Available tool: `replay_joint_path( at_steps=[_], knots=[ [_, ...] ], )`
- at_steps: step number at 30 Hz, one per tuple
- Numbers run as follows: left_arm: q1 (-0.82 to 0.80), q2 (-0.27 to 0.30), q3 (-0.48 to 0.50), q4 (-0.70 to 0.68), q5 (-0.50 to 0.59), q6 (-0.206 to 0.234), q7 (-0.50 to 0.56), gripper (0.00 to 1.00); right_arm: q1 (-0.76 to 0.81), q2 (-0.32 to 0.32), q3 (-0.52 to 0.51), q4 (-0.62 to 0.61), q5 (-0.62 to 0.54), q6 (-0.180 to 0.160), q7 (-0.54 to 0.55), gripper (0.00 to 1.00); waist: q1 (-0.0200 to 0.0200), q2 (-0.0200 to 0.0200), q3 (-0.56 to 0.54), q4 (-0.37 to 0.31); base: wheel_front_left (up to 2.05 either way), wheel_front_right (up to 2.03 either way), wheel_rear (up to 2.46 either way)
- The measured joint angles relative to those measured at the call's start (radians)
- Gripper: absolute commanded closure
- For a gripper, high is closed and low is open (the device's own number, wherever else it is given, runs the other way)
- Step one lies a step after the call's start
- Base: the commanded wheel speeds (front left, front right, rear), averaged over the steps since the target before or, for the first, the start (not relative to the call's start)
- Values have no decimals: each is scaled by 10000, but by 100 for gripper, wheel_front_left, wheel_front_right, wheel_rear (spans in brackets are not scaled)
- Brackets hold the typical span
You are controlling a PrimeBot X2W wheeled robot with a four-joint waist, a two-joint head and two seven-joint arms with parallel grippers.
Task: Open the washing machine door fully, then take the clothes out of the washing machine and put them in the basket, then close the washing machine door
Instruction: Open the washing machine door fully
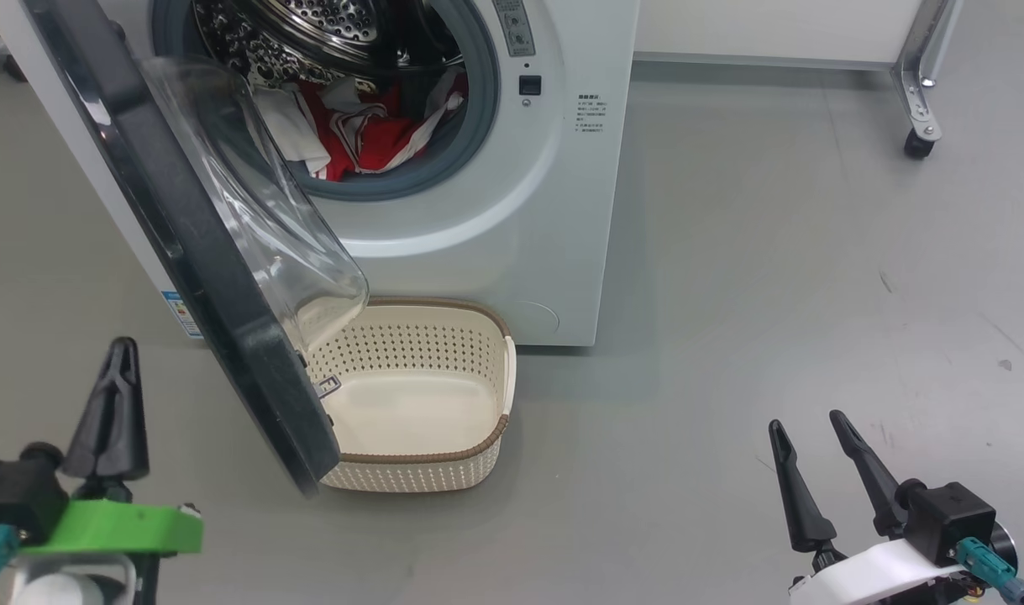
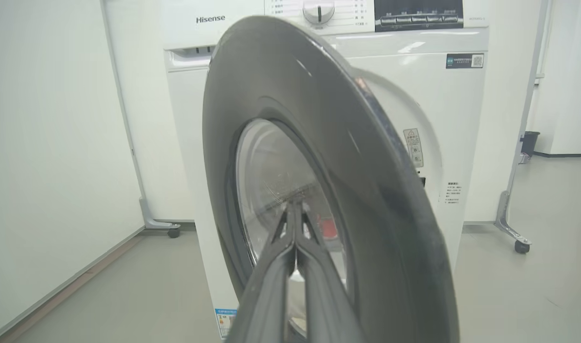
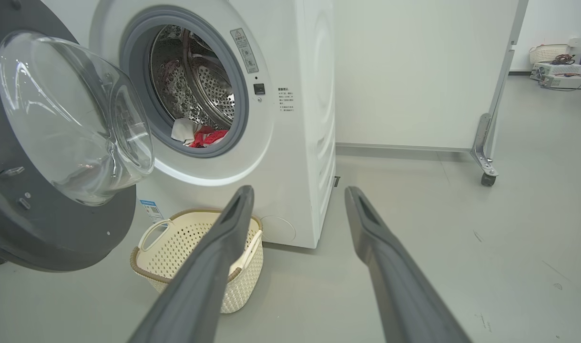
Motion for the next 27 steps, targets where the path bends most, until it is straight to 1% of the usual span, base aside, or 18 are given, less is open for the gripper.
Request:
replay_joint_path(
  at_steps=[3, 8, 13, 17, 20, 22, 25, 27],
  knots=[
    [-379, 90, 244, -385, -2, 0, -2, 100, -1, 13, -36, 8, -29, 75, 0, 0, 0, 0, 6, 11, 0, 0, 0],
    [-746, 311, 249, -761, -2, 0, -48, 100, -2, 58, -63, 35, -92, 109, 0, 0, 0, 0, -1, 12, 0, 0, 0],
    [-941, 328, 115, -1049, -2, 0, -48, 100, -2, 146, -105, 94, -117, 169, 0, 0, 0, 0, -21, -12, 0, 0, 0],
    [-1145, 320, -305, -1258, -6, 0, -48, 100, -2, 174, -151, 161, -167, 245, 0, 0, 0, 0, -41, -39, 0, 0, 0],
    [-1310, 253, -815, -1407, -33, 0, -48, 100, -2, 194, -163, 211, -171, 261, 0, 0, 0, 0, -54, -61, 0, 0, 0],
    [-1412, 232, -1174, -1496, -31, 0, -48, 100, -2, 226, -163, 234, -201, 336, 0, 0, 0, 0, -63, -81, 0, 0, 0],
    [-1452, 234, -1705, -1356, 105, 0, -52, 100, -5, 270, -155, 284, -253, 351, 0, 0, 0, 1, -80, -122, 0, 0, 0],
    [-1442, 224, -1946, -1241, 104, 0, -40, 100, -12, 320, -111, 357, -268, 445, 0, 0, 0, 0, -97, -177, 0, 0, 0]
  ],
)
